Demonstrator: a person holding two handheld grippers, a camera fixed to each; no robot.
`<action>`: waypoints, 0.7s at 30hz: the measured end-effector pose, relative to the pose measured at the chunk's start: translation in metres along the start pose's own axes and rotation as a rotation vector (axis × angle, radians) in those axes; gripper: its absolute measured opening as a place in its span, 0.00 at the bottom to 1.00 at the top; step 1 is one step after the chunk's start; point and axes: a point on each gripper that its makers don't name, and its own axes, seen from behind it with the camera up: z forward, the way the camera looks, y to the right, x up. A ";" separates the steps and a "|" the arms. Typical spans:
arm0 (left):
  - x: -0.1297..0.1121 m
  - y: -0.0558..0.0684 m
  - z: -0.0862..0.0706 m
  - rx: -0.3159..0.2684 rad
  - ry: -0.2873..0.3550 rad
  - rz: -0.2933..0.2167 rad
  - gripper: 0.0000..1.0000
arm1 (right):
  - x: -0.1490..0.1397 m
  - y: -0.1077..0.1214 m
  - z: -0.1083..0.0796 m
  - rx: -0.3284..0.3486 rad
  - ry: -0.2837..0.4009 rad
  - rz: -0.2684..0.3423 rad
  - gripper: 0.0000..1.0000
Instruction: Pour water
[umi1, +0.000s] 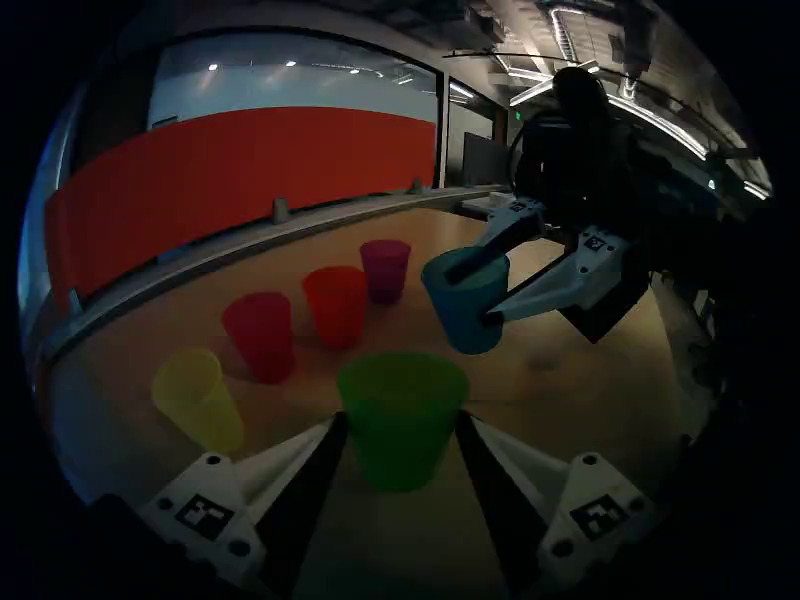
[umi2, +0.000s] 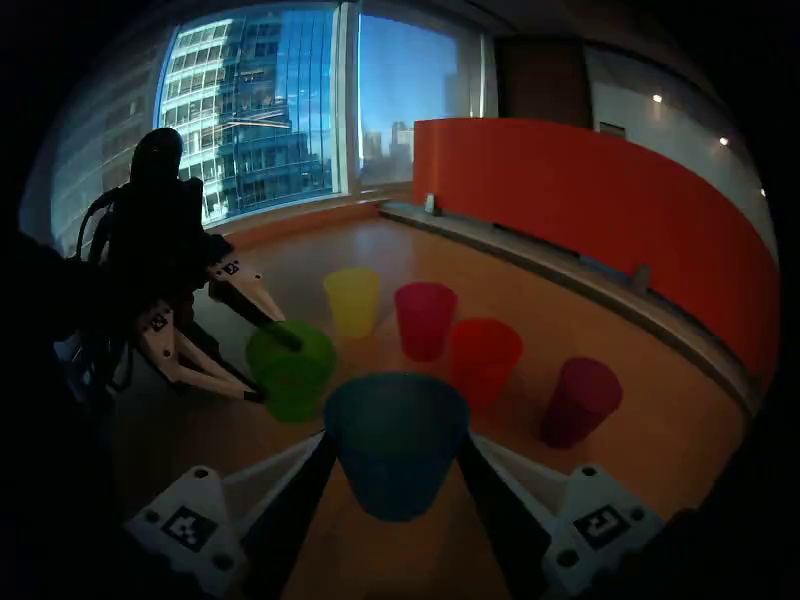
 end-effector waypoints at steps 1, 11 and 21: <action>-0.001 0.000 0.000 0.000 -0.003 0.001 0.79 | -0.002 0.000 0.000 0.001 -0.004 0.001 0.86; -0.008 0.001 0.001 -0.003 -0.030 0.004 0.79 | -0.015 -0.001 0.004 0.006 -0.029 0.002 0.86; -0.018 0.000 0.001 -0.003 -0.054 0.000 0.79 | -0.024 -0.004 0.007 0.009 -0.044 0.006 0.86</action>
